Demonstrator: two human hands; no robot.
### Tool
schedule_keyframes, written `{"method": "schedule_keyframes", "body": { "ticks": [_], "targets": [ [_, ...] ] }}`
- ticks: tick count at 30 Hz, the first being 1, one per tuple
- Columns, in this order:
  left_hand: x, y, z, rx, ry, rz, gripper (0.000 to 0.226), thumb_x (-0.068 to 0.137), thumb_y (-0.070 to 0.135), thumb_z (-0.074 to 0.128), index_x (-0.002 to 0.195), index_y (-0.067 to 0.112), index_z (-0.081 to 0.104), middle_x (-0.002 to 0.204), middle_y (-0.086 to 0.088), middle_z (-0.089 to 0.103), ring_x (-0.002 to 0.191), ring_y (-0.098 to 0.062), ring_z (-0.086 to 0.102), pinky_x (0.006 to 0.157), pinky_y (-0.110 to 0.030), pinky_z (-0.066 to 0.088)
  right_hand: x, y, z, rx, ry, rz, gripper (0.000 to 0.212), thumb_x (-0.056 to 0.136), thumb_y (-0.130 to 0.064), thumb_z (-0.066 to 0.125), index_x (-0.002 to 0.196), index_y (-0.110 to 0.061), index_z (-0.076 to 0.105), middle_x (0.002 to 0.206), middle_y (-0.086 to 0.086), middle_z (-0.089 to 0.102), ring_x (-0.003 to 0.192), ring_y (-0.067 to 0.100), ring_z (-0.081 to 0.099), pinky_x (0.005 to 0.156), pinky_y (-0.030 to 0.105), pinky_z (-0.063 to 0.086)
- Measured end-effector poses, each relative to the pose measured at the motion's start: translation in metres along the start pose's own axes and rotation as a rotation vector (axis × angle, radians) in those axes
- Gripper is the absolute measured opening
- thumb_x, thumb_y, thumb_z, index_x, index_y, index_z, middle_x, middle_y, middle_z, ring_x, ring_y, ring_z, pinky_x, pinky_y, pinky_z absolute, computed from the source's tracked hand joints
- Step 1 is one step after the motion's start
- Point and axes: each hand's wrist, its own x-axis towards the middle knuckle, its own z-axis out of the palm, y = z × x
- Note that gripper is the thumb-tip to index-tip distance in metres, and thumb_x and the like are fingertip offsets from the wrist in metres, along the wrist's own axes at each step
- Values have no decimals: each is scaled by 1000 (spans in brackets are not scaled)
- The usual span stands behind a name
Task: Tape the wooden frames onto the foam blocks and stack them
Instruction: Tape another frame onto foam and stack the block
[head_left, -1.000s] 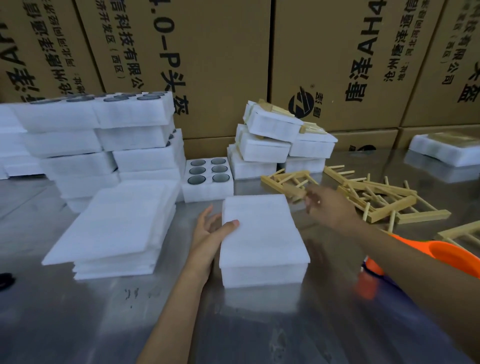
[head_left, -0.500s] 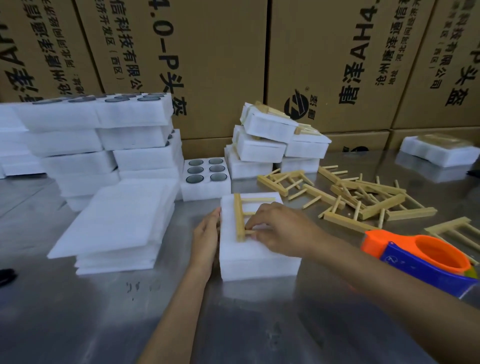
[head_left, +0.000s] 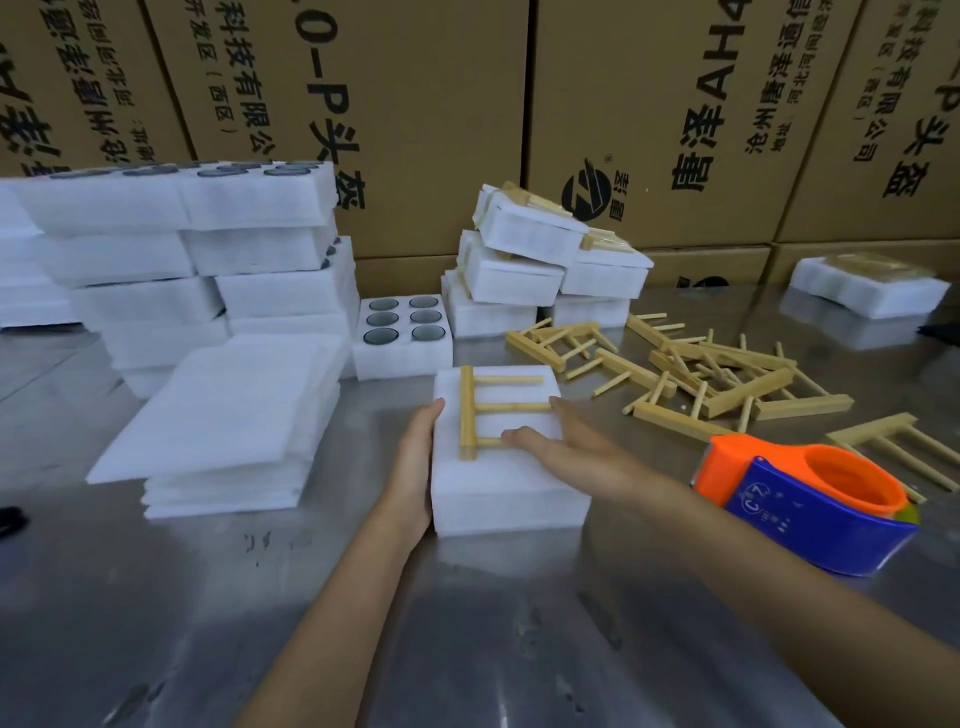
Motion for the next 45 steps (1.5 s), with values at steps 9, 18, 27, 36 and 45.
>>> {"method": "schedule_keyframes", "body": {
  "ticks": [9, 18, 27, 36, 45],
  "targets": [
    [-12, -8, 11, -51, 4, 38, 50, 96, 39, 49, 133, 8, 61, 126, -16, 67, 118, -35, 63, 98, -44, 51, -31, 15, -35, -44, 157, -140, 40, 100, -44, 49, 133, -26, 60, 141, -6, 56, 130, 14, 48, 101, 29, 38],
    [-16, -4, 7, -107, 6, 83, 44, 96, 32, 45, 125, 5, 64, 124, -14, 67, 118, -32, 60, 101, -43, 46, -81, 102, -83, -737, 1187, 180, 40, 97, -29, 38, 91, 7, 55, 85, 32, 64, 82, 46, 62, 80, 49, 40],
    [-27, 1, 17, -97, 174, 183, 25, 98, 31, 48, 105, 22, 70, 98, 13, 76, 96, -4, 70, 77, -21, 51, -73, 111, -86, -721, 1133, 79, 47, 95, -41, 47, 73, -5, 67, 48, 7, 47, 49, 26, 44, 78, 39, 45],
    [-81, 24, 73, 615, 30, 655, 35, 96, 14, 53, 116, 39, 65, 117, 29, 62, 112, 12, 53, 90, -11, 44, -78, 90, -97, -442, 1275, -215, 53, 89, -42, 33, 60, -9, 63, 49, -4, 45, 47, 19, 42, 51, 21, 19],
    [-87, 24, 131, 522, -329, 218, 43, 97, 8, 49, 135, 24, 59, 131, 7, 66, 121, -7, 60, 107, -31, 46, -95, 27, -101, -299, 1252, -553, 42, 92, -24, 45, 50, -18, 44, 44, 4, 45, 44, 25, 42, 48, 33, 28]
  ]
}}
